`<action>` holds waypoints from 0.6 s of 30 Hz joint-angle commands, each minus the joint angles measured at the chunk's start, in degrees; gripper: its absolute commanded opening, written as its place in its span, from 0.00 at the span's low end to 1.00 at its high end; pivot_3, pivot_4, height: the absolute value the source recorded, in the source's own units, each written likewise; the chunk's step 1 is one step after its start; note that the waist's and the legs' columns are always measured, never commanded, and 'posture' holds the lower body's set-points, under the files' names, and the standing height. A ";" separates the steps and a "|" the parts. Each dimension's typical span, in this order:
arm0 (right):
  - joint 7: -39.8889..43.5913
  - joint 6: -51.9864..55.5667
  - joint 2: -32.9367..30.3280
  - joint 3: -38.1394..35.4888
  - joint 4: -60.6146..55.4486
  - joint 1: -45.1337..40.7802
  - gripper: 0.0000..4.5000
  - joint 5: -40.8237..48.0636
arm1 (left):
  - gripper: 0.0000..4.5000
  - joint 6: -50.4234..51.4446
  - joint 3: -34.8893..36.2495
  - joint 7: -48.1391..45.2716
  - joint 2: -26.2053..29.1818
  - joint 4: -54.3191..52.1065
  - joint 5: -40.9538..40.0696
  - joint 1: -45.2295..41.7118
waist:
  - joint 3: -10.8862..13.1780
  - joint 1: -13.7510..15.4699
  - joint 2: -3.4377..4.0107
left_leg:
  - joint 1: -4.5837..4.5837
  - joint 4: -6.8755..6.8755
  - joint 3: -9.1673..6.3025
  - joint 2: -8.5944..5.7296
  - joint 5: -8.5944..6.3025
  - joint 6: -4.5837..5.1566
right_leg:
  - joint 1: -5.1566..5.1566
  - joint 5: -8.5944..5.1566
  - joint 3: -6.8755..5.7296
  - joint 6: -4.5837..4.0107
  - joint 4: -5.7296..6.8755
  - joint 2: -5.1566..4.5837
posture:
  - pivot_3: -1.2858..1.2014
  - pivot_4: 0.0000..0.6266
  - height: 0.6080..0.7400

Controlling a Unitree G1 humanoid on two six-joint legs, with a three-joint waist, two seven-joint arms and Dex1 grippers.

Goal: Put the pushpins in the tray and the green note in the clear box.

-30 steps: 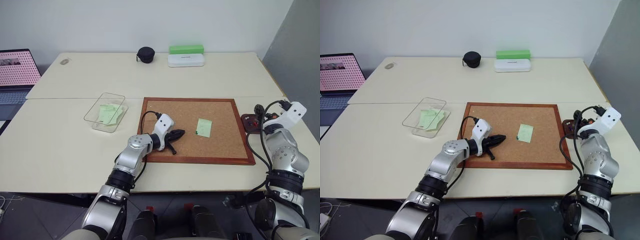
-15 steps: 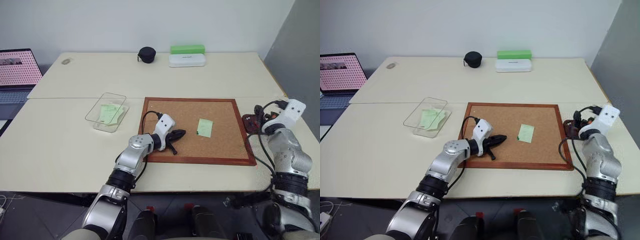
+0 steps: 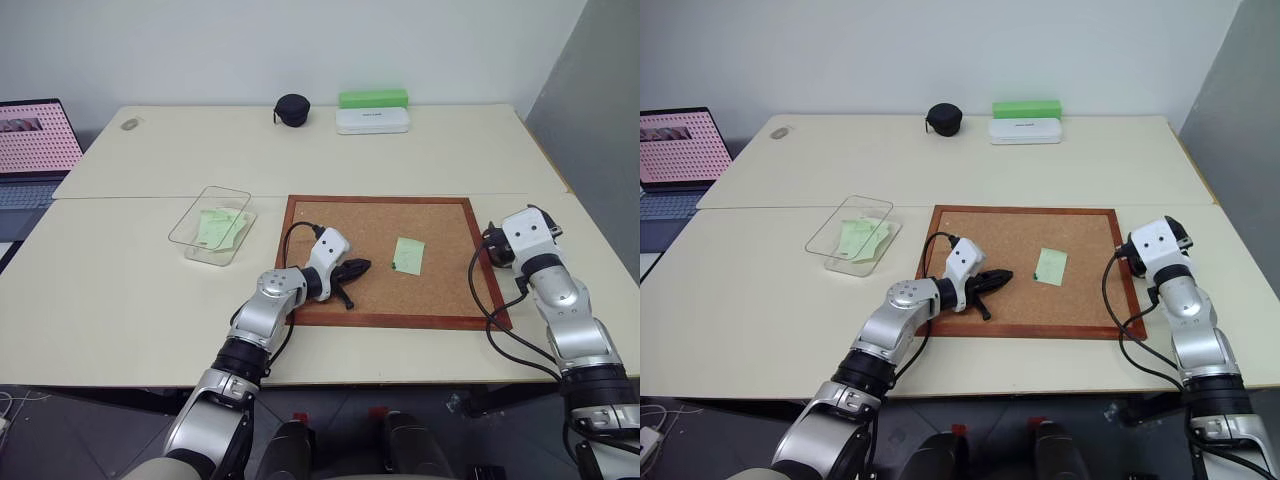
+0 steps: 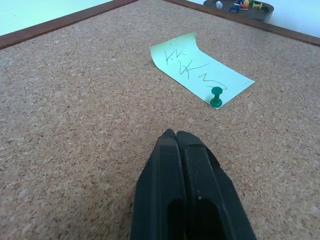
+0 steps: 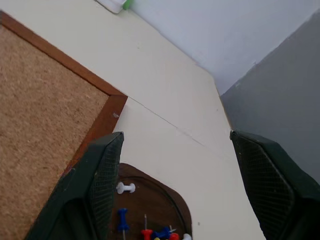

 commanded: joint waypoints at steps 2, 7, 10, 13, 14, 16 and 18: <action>-1.03 -2.81 -1.03 0.24 -0.31 -0.10 0.80 -3.71 | 0.00 0.88 -0.78 -0.01 -0.23 1.43 0.56 0.45 | 0.00 0.01 0.00 | 0.00 0.00 0.00 0.01 0.00 0.00 | 0.00 0.00 0.00 0.00 -0.01 0.00 | 0.52 0.24 1.00; 10.42 0.63 9.50 -3.40 -7.87 1.77 0.80 16.58 | 0.00 0.89 -0.77 0.06 -0.18 1.35 0.57 0.58 | 0.00 -0.01 -0.02 | 0.01 -0.01 -0.03 0.04 0.00 0.00 | 0.03 0.00 -0.02 0.00 -0.02 0.02 | 0.52 0.24 1.00; 16.16 6.93 14.03 -3.24 -14.41 3.62 0.80 25.61 | 0.00 0.98 -0.76 0.06 -0.24 1.36 0.52 0.57 | 0.00 -0.01 -0.01 | 0.01 -0.02 -0.08 0.04 0.00 0.00 | 0.04 0.00 -0.05 0.00 0.00 0.03 | 0.52 0.24 1.00; 19.13 11.76 16.82 -0.59 -20.11 4.49 0.80 29.51 | 0.00 1.13 -0.71 0.17 -0.35 1.35 0.45 0.57 | 0.00 0.01 -0.01 | -0.02 0.00 -0.07 0.01 0.00 0.00 | 0.04 0.01 -0.04 0.00 -0.04 -0.01 | 0.52 0.24 1.00; 19.80 12.50 17.15 0.57 -21.02 4.71 0.80 29.49 | 0.00 1.18 -0.70 0.19 -0.38 1.32 0.43 0.58 | 0.00 0.01 -0.01 | -0.02 0.00 -0.07 0.01 0.00 0.00 | 0.04 0.01 -0.04 0.00 -0.04 -0.01 | 0.52 0.24 1.00; 20.51 13.01 17.62 3.08 -21.28 4.93 0.80 28.10 | 0.00 1.30 -0.71 0.16 -0.36 1.22 0.41 0.62 | 0.00 0.01 -0.01 | -0.01 0.00 -0.11 0.02 0.00 0.00 | 0.04 0.01 -0.10 0.00 -0.04 0.00 | 0.52 0.24 1.00; 20.85 13.09 17.83 4.42 -20.64 4.90 0.80 27.11 | 0.00 1.42 -0.71 0.11 -0.30 1.07 0.39 0.65 | 0.00 0.00 -0.01 | 0.00 -0.01 -0.11 0.03 0.00 0.00 | 0.04 0.01 -0.10 0.00 -0.04 0.01 | 0.52 0.24 1.00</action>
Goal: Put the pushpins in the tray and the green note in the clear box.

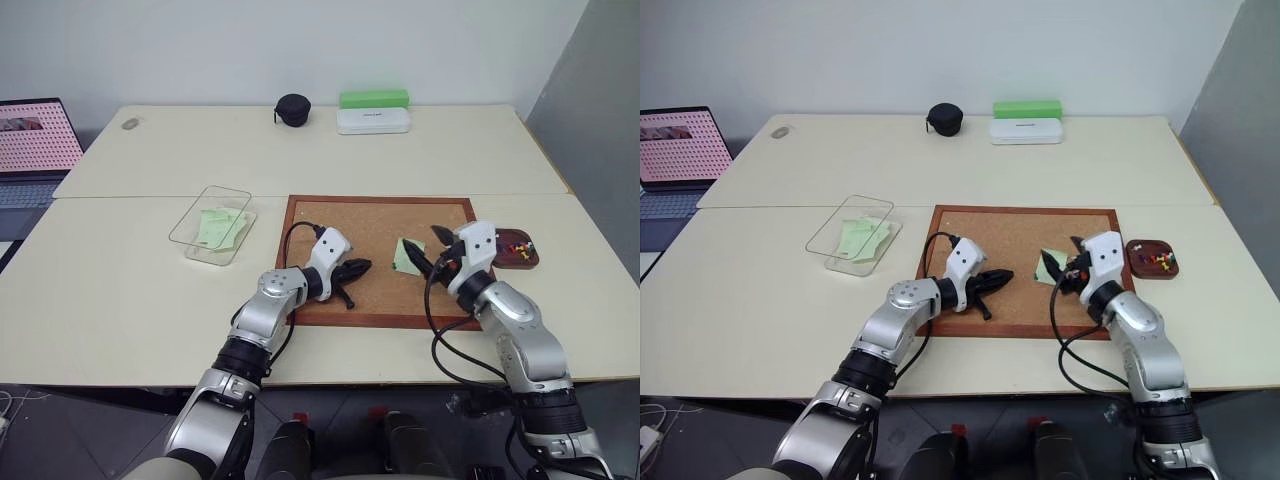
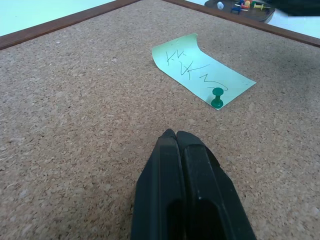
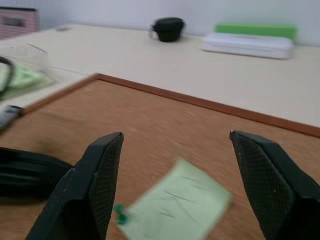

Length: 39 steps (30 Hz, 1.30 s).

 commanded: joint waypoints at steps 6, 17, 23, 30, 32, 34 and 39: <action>2.10 -1.55 -0.14 3.92 3.22 -0.04 0.80 -3.73 | 0.00 1.39 -0.54 -0.17 0.16 0.84 0.35 0.65 | 0.00 0.00 0.00 | 0.00 0.00 0.01 0.00 0.00 0.00 | 0.00 0.00 0.00 0.00 -0.03 0.00 | 0.52 0.24 1.00; 3.76 -3.75 0.59 4.65 10.04 -2.51 0.57 -6.99 | 0.00 1.76 -0.67 -0.21 0.25 -0.03 0.32 0.94 | 0.00 -0.01 -0.01 | 0.00 0.00 0.01 0.00 0.00 0.00 | 0.00 0.00 0.00 0.00 -0.02 0.00 | 0.52 0.24 1.00; 4.12 -3.63 1.17 3.83 10.52 -3.01 0.27 -6.55 | 0.00 1.84 -0.81 -0.26 0.21 -0.27 0.33 1.12 | 0.00 0.00 0.00 | 0.00 0.00 0.01 0.00 0.00 0.00 | 0.00 0.00 0.00 0.00 -0.01 0.00 | 0.52 0.24 1.00; 4.25 -3.50 1.55 3.92 10.22 -2.95 0.00 -6.71 | 0.00 1.83 -0.93 -0.37 0.15 -0.39 0.31 1.20 | 0.00 -0.01 0.00 | 0.00 0.00 0.01 0.00 0.00 0.00 | 0.00 0.00 0.01 0.00 -0.01 0.00 | 0.52 0.24 1.00; 4.34 -3.45 1.61 3.89 10.00 -2.89 0.00 -6.72 | 0.00 1.75 -0.96 -0.41 0.14 -0.30 0.34 1.21 | 0.00 -0.01 0.00 | 0.00 0.00 0.01 0.00 0.00 0.00 | 0.00 0.00 0.01 0.00 -0.02 0.00 | 0.52 0.24 1.00; 4.50 -4.00 1.56 3.61 9.51 -2.89 0.00 -6.52 | 0.00 1.64 -0.98 -0.44 0.12 -0.21 0.36 1.20 | 0.00 -0.01 0.00 | 0.00 0.00 0.01 0.00 0.00 0.00 | 0.00 0.00 0.00 0.00 -0.01 0.00 | 0.52 0.24 1.00; 5.06 -8.42 1.04 2.86 4.17 -2.97 0.00 -6.51 | 0.00 1.61 -1.01 -0.40 0.12 -0.20 0.40 1.18 | 0.00 -0.01 0.00 | -0.01 0.00 0.01 0.00 0.00 0.00 | -0.01 0.00 0.01 0.00 -0.01 0.00 | 0.52 0.24 1.00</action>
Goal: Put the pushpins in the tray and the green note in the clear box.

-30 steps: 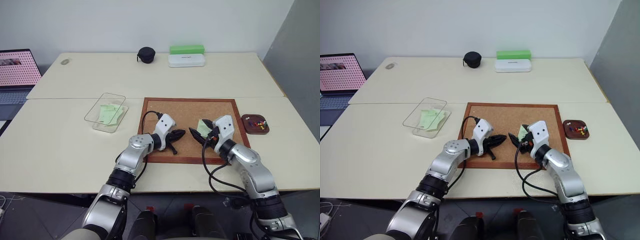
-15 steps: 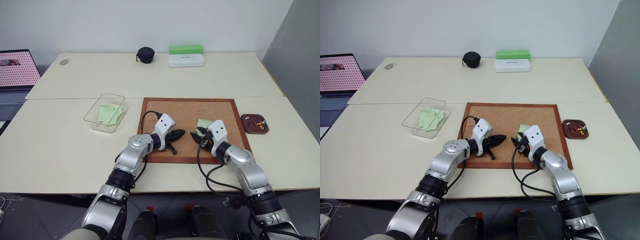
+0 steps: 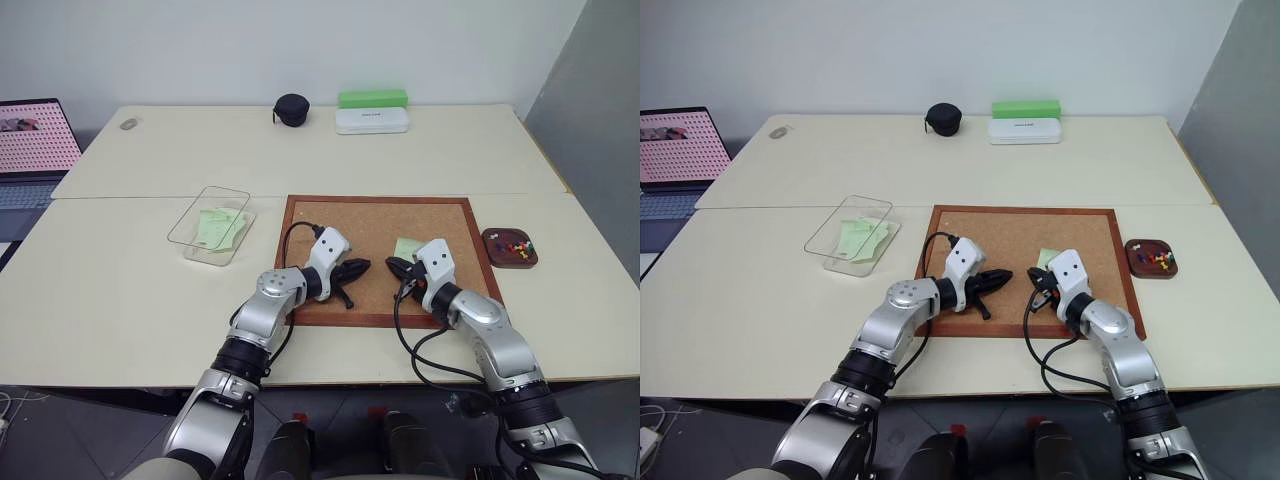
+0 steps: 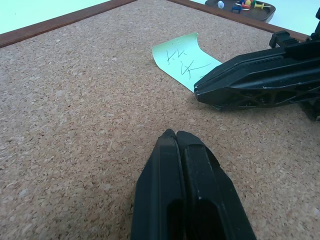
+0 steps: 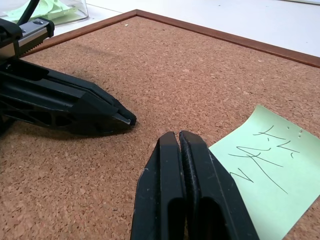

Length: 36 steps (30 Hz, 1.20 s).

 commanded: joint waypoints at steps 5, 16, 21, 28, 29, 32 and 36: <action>2.40 -6.52 -1.82 -0.09 -10.00 -0.25 0.00 -0.50 | 0.00 1.12 -0.60 0.05 -0.47 0.26 0.00 1.26 | -0.01 0.00 -0.01 | 0.00 -0.01 0.00 0.00 0.00 0.00 | -0.01 0.00 -0.01 0.00 0.00 0.00 | 0.52 0.24 1.00; 4.47 -15.17 -9.85 4.17 -8.32 -0.99 0.00 -11.32 | 0.13 17.33 12.19 2.18 -5.17 -2.77 -15.24 -2.04 | 0.00 0.00 -0.05 | -0.01 0.00 0.00 -0.01 0.00 0.00 | -0.01 0.00 -0.02 0.00 -0.02 -0.01 | 0.52 0.24 1.00; 4.09 -21.26 -12.10 4.49 -6.30 -2.19 0.00 -14.71 | 0.32 34.82 21.77 3.04 -6.47 -4.37 -29.59 -5.57 | 0.16 -0.10 -0.28 | -0.06 0.01 -0.02 0.01 0.00 -0.01 | -0.03 0.00 -0.06 0.00 -0.02 0.01 | 0.52 0.24 1.00; 4.43 -29.57 -14.36 5.82 -5.47 -3.40 0.00 -18.60 | 0.67 46.34 28.04 5.52 -7.03 -4.78 -40.15 -7.69 | 0.16 -0.24 -0.29 | -0.05 0.00 -0.04 0.01 0.01 -0.03 | -0.04 0.00 -0.05 0.00 -0.02 0.00 | 0.52 0.24 1.00; 4.43 -30.44 -14.51 5.85 -5.68 -3.42 0.00 -18.93 | 0.71 47.23 28.02 5.54 -6.99 -4.88 -40.76 -7.66 | 0.16 -0.18 -0.29 | -0.05 0.00 -0.04 0.00 0.02 -0.04 | -0.04 0.00 -0.05 0.00 -0.03 0.00 | 0.52 0.24 1.00; 5.13 -31.28 -14.50 6.22 -6.91 -3.25 0.00 -18.93 | 0.83 48.61 28.25 6.23 -7.28 -4.82 -41.99 -7.89 | 0.16 -0.13 -0.29 | -0.05 0.01 -0.03 0.00 0.02 -0.05 | -0.04 0.00 -0.03 0.00 -0.03 -0.01 | 0.52 0.24 1.00; 5.77 -32.07 -14.06 7.27 -7.87 -3.46 0.00 -19.51 | 0.91 49.74 29.35 7.49 -8.29 -4.19 -44.08 -8.84 | 0.17 -0.12 -0.30 | -0.05 0.01 -0.04 0.00 0.03 -0.06 | -0.04 0.00 -0.03 -0.01 -0.02 -0.01 | 0.52 0.24 1.00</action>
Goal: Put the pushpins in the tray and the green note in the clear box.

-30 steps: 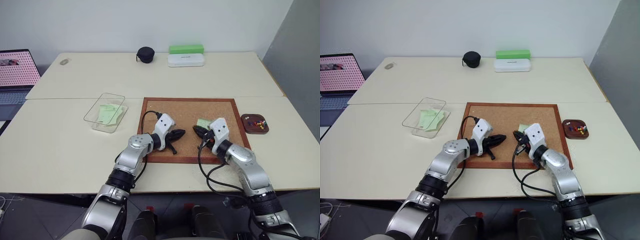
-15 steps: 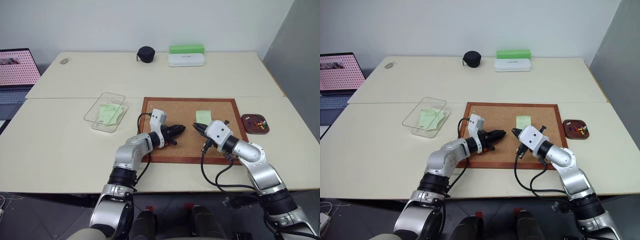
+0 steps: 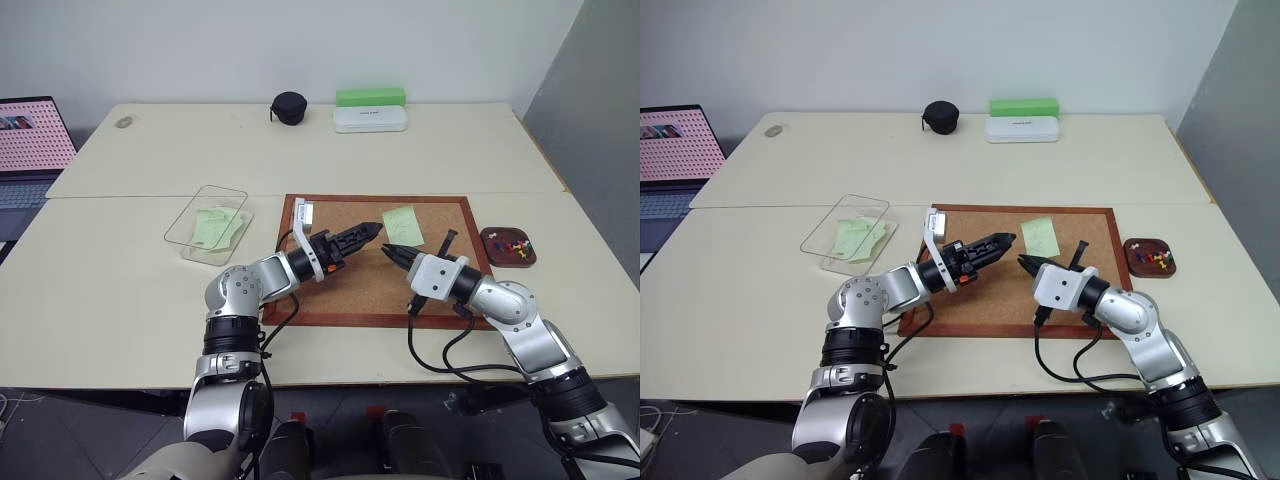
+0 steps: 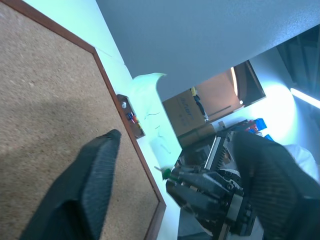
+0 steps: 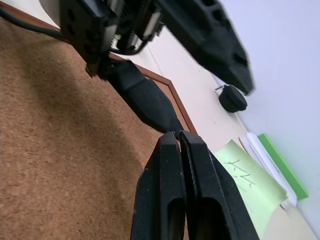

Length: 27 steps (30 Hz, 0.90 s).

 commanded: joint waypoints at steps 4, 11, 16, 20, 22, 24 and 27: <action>0.97 -2.35 0.97 1.84 -3.23 -1.51 0.00 -1.07 | 0.91 -0.16 -1.08 0.54 -0.99 -1.38 -1.62 -1.58 | 0.00 0.03 0.00 | 0.00 0.00 0.00 0.00 0.01 -0.02 | 0.00 0.00 0.00 0.00 0.00 0.00 | 0.52 0.24 1.00; 1.31 -4.18 1.19 2.54 -2.15 -2.32 0.00 -1.89 | 0.91 -1.34 -1.40 0.36 -1.20 -0.09 -1.69 -2.10 | 0.00 0.06 0.00 | 0.00 0.00 0.01 0.00 0.03 -0.06 | 0.00 0.00 0.01 0.00 -0.01 -0.01 | 0.52 0.24 1.00; 1.17 -4.47 1.00 2.22 -1.83 -2.41 0.00 -1.66 | 0.63 -1.82 -1.78 0.01 -0.72 -0.26 -1.69 -1.76 | 0.00 0.08 0.00 | 0.00 0.00 0.01 -0.01 0.03 -0.05 | 0.00 0.00 0.01 0.00 -0.01 -0.01 | 0.52 0.24 1.00; 1.09 -4.26 1.03 1.95 -1.92 -2.45 0.00 -1.42 | 0.46 -1.87 -2.14 -0.33 -0.34 -0.56 -1.67 -1.57 | 0.00 0.08 0.00 | 0.00 0.00 0.01 0.00 0.02 -0.05 | 0.00 0.00 0.02 -0.01 -0.01 -0.01 | 0.52 0.24 1.00; 1.03 -4.19 1.03 1.85 -1.84 -2.55 0.00 -1.40 | 0.37 -1.96 -2.27 -0.45 -0.17 -0.45 -1.66 -1.64 | 0.00 0.08 0.00 | 0.00 0.00 0.01 -0.01 0.01 -0.03 | 0.00 0.00 0.02 -0.01 -0.01 -0.01 | 0.52 0.24 1.00; 0.99 -4.25 0.97 1.78 -1.80 -2.57 0.00 -1.41 | 0.26 -2.22 -2.48 -0.44 -0.08 -0.42 -1.49 -1.64 | 0.00 0.08 0.00 | 0.00 0.00 0.01 -0.01 0.01 -0.03 | 0.00 0.00 0.02 -0.01 -0.01 -0.01 | 0.52 0.24 1.00; 0.84 -4.23 1.12 1.82 -1.69 -2.75 0.00 -1.48 | 0.15 -2.79 -2.82 -0.84 0.11 -0.18 -1.13 -1.71 | 0.00 0.08 0.00 | 0.00 0.00 0.01 -0.01 0.01 -0.03 | 0.00 0.00 0.02 -0.01 -0.01 -0.01 | 0.52 0.24 1.00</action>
